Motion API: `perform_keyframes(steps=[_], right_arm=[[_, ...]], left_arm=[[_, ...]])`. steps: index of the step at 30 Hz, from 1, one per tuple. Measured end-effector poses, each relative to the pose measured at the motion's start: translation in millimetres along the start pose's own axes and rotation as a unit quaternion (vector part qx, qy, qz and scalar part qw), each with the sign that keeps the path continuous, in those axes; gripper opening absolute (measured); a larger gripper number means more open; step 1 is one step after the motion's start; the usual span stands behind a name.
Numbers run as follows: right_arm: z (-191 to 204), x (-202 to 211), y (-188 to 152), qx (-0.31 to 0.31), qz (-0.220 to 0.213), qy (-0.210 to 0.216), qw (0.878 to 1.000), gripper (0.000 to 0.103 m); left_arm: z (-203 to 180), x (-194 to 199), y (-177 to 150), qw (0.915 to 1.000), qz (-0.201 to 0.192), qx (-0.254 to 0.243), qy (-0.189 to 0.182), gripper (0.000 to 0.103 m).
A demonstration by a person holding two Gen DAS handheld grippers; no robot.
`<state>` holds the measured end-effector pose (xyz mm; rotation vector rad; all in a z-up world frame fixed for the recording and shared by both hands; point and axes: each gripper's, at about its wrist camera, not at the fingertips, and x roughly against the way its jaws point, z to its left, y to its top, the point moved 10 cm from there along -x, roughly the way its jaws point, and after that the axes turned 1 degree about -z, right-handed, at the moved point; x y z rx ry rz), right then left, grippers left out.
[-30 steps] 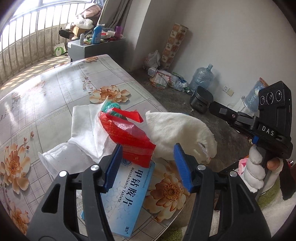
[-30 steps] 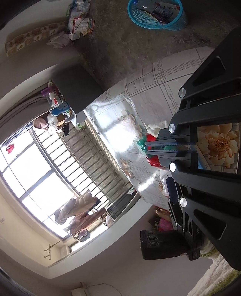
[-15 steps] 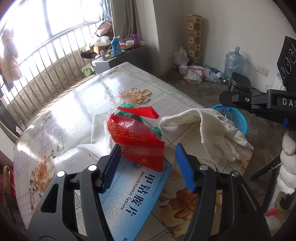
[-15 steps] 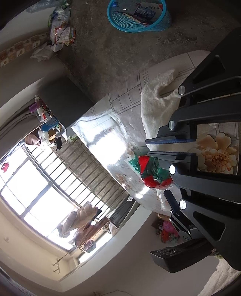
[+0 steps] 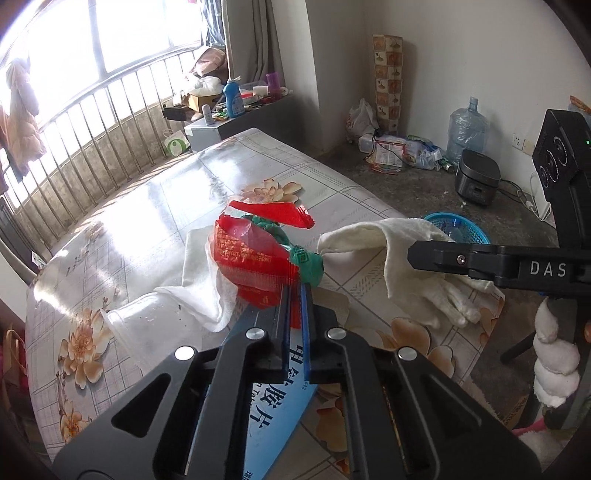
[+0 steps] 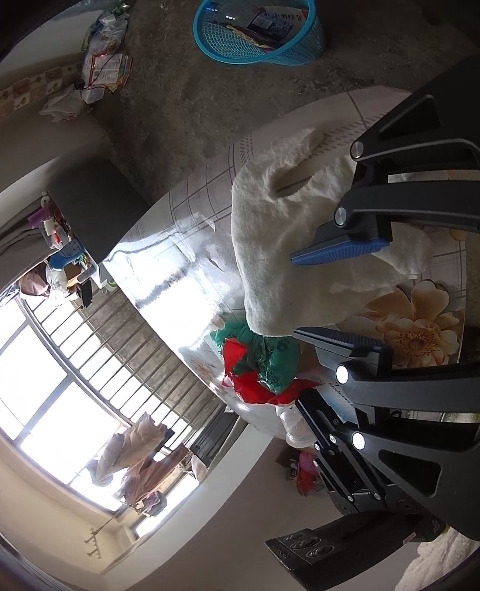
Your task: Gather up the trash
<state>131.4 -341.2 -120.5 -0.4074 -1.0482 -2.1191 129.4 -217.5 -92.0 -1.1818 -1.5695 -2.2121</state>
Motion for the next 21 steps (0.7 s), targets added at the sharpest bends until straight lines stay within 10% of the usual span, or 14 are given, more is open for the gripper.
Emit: perform_keyframes(steps=[21], right_arm=[[21,-5,-6,0.148,0.007,-0.142,0.979,0.049]], left_arm=[[34,68,25,0.9913,-0.1,0.051,-0.068,0.0]])
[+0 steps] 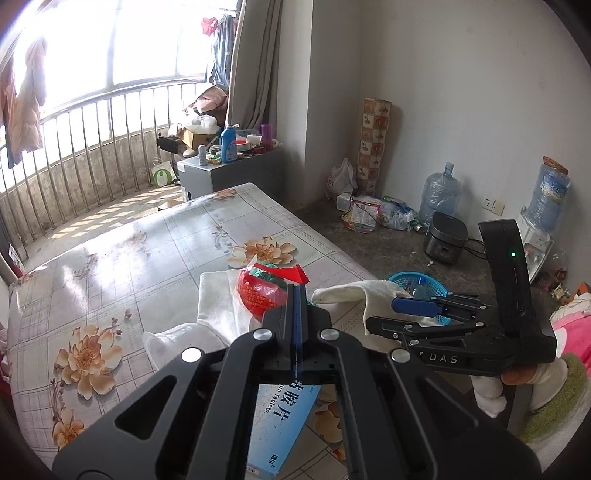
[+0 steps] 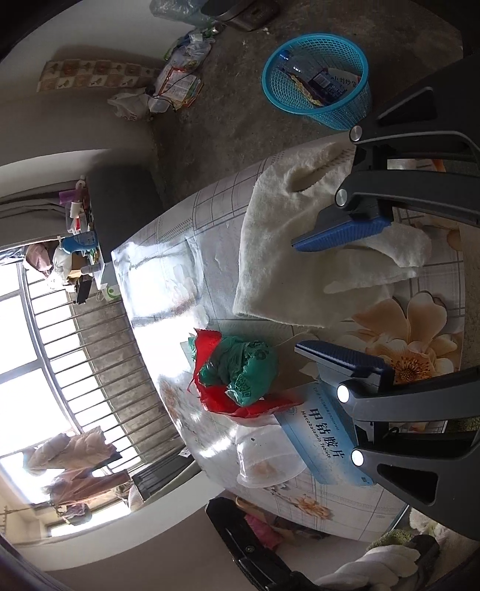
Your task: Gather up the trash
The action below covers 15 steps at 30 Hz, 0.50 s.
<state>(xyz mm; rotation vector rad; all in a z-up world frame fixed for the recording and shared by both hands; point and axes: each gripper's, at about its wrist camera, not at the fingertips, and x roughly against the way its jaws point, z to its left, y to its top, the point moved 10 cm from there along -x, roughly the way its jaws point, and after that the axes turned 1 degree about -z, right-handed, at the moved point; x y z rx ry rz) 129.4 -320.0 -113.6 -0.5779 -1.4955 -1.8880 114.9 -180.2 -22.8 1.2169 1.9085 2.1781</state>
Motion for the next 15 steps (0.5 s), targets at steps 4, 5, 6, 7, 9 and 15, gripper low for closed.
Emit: perform_keyframes(steps=[4,5,6,7,9,15], right_arm=[[-2,-17,-7,0.008,0.02,-0.032,0.999,0.049],[-3,-21,-9,0.007,0.025,-0.039,0.999,0.049],[-4,-25,-11,0.003,0.029,-0.044,0.999,0.042],[-6,-28,-13,-0.002,0.031,-0.049,0.998,0.036],[-9,-27,-13,-0.009,0.022,-0.057,0.998,0.028],[-24,-24,-14,-0.07,0.01,-0.017,0.997,0.013]], left_arm=[[-5,-10,-17,0.9989,0.038,0.009,-0.026,0.006],[-7,-14,-21,0.9984,0.048,0.008,-0.03,0.021],[-8,-18,-23,0.9981,0.054,0.005,-0.029,0.03],[-9,-22,-25,0.9981,0.057,-0.001,-0.025,0.042],[-12,-29,-27,0.9979,0.061,-0.012,-0.017,0.044],[-21,-57,-27,0.996,0.07,-0.041,0.036,0.048]])
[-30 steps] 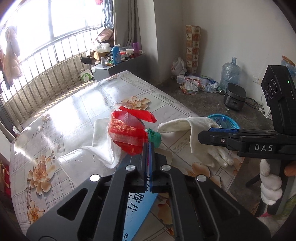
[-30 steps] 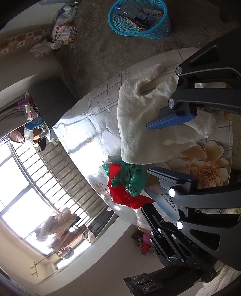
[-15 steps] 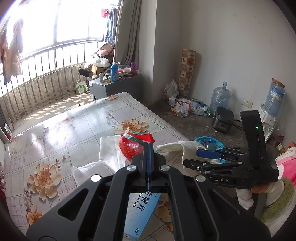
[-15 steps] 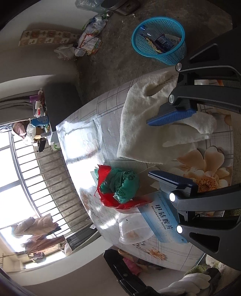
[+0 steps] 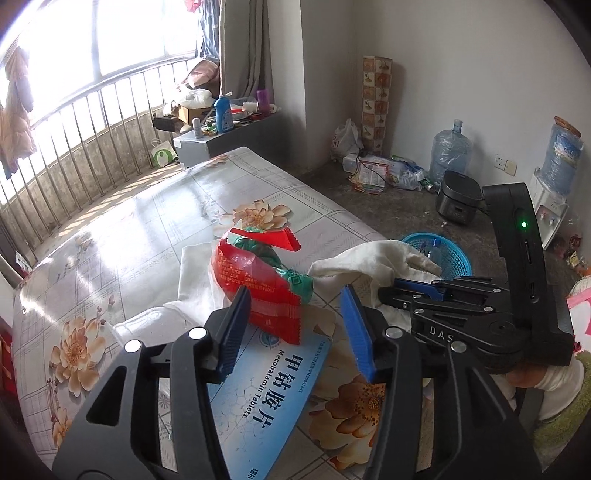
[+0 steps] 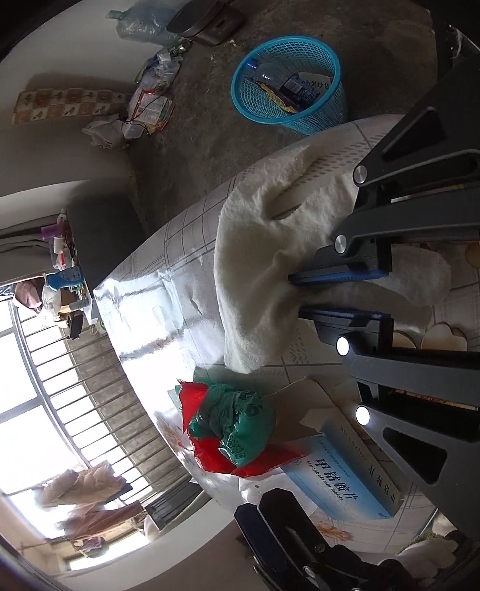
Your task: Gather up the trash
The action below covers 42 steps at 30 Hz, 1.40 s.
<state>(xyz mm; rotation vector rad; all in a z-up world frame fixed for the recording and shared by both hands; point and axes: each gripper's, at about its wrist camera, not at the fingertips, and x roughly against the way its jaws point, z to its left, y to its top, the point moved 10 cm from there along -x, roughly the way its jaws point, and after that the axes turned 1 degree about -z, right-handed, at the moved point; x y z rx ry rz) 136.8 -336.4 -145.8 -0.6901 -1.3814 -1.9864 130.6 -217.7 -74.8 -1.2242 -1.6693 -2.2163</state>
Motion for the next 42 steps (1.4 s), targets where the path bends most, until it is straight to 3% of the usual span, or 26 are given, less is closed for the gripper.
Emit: perform_keyframes(steps=[9,11,15,20,25,31,34,38,42], right_arm=[[-3,-2,-1,-0.019,-0.011,0.037,0.999,0.012],[-4,-2,0,-0.021,-0.012,0.043,0.999,0.012],[-5,-2,-1,-0.024,-0.015,0.05,0.998,0.012],[-5,1,-1,-0.033,-0.017,0.06,0.997,0.009],[-8,21,12,-0.065,-0.043,0.102,0.992,0.008],[-29,64,38,-0.112,-0.102,0.139,0.979,0.008],[-53,89,51,-0.133,-0.14,0.131,0.972,0.008],[-101,121,66,-0.167,-0.188,0.095,0.963,0.008],[-154,139,76,-0.201,-0.221,0.048,0.953,0.008]], left_arm=[[-5,-30,0,0.9963,0.011,-0.049,0.069,0.046],[-5,-30,0,0.9961,0.009,-0.052,0.07,0.021],[-1,-27,-2,0.9965,0.013,-0.05,0.066,0.002],[2,-11,0,0.9969,0.001,-0.049,0.061,0.0],[7,28,21,0.9966,-0.039,-0.046,0.055,0.0],[13,73,71,0.9958,-0.092,-0.006,-0.003,0.0],[-2,77,102,0.9934,-0.098,0.0,-0.06,0.0],[-45,53,149,0.9847,-0.067,-0.006,-0.161,0.0],[-113,0,186,0.9706,-0.005,-0.043,-0.237,0.0]])
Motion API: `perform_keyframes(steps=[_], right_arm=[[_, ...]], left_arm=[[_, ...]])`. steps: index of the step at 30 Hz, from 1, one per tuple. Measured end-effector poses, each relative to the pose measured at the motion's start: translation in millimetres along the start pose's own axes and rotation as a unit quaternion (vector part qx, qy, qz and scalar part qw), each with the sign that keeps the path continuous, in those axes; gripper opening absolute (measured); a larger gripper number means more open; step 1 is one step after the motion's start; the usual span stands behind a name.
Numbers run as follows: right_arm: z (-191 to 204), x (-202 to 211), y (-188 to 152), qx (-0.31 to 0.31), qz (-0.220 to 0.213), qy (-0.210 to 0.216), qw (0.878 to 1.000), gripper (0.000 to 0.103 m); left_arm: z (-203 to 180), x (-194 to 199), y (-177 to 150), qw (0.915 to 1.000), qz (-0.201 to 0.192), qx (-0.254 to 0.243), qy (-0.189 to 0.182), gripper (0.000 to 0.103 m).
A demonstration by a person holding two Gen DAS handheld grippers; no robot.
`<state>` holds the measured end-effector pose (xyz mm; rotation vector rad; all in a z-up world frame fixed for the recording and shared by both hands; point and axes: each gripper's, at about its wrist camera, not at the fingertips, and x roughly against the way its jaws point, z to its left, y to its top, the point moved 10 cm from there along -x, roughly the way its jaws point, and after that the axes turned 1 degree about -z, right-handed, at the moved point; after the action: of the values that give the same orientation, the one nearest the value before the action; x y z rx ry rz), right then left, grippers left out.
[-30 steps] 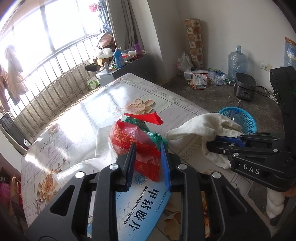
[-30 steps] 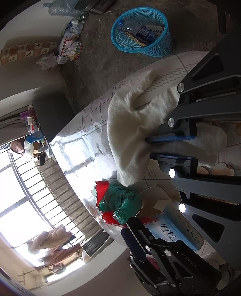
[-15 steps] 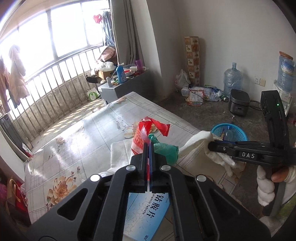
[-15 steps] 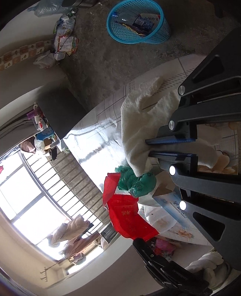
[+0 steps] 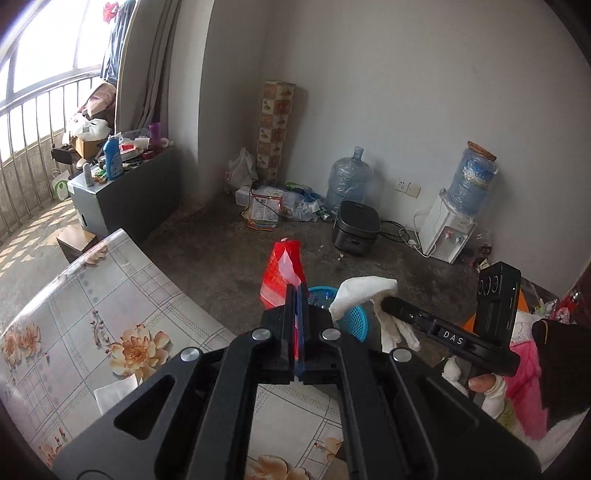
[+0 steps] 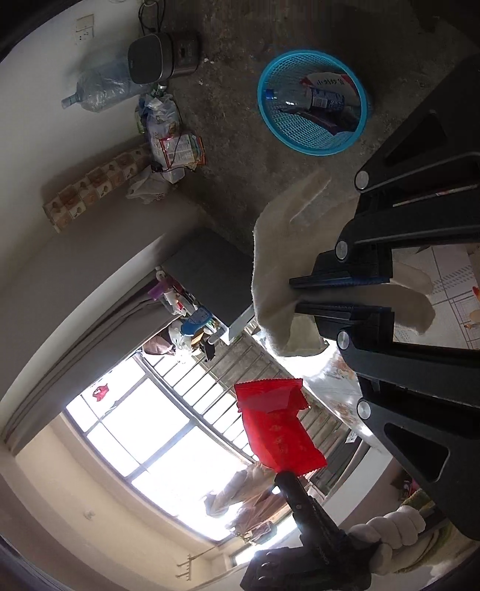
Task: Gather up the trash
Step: 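Carry glove and red bag over the blue basket with both tools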
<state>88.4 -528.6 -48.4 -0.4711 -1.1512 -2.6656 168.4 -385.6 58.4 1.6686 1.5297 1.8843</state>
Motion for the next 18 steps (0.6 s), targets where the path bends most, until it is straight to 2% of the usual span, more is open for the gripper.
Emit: perform_keyframes(steps=[3,5,11,12,13,14,16,18], right_arm=[[-40,-7,17,-0.02,-0.01,-0.035,0.999,0.008],[-70,-19,24,-0.032,-0.007,-0.061,0.998,0.008],[-173,-69,22,-0.089,0.025,-0.133,0.987,0.009],[-194,-78,18,-0.101,0.031,-0.148,0.983,0.012],[-216,-88,13,-0.111,0.039,-0.166,0.979,0.014],[-239,-99,7,-0.123,0.05,-0.182,0.974,0.018],[-290,-119,-13,-0.145,0.081,-0.223,0.961,0.048],[-330,-131,-35,-0.165,0.11,-0.264,0.944,0.049]], left_arm=[[-25,-73,14,0.9975,0.059,-0.019,-0.034,0.0],[-39,-124,13,0.9928,0.105,-0.027,-0.05,0.0],[-61,-264,-14,0.9814,0.177,-0.055,-0.049,0.0],[-66,-285,-21,0.9788,0.189,-0.057,-0.056,0.0],[-71,-304,-30,0.9748,0.205,-0.059,-0.065,0.006],[-72,-324,-39,0.9714,0.22,-0.06,-0.066,0.023],[-73,-356,-57,0.9657,0.244,-0.06,-0.063,0.05],[-71,-378,-72,0.9613,0.265,-0.058,-0.05,0.049]])
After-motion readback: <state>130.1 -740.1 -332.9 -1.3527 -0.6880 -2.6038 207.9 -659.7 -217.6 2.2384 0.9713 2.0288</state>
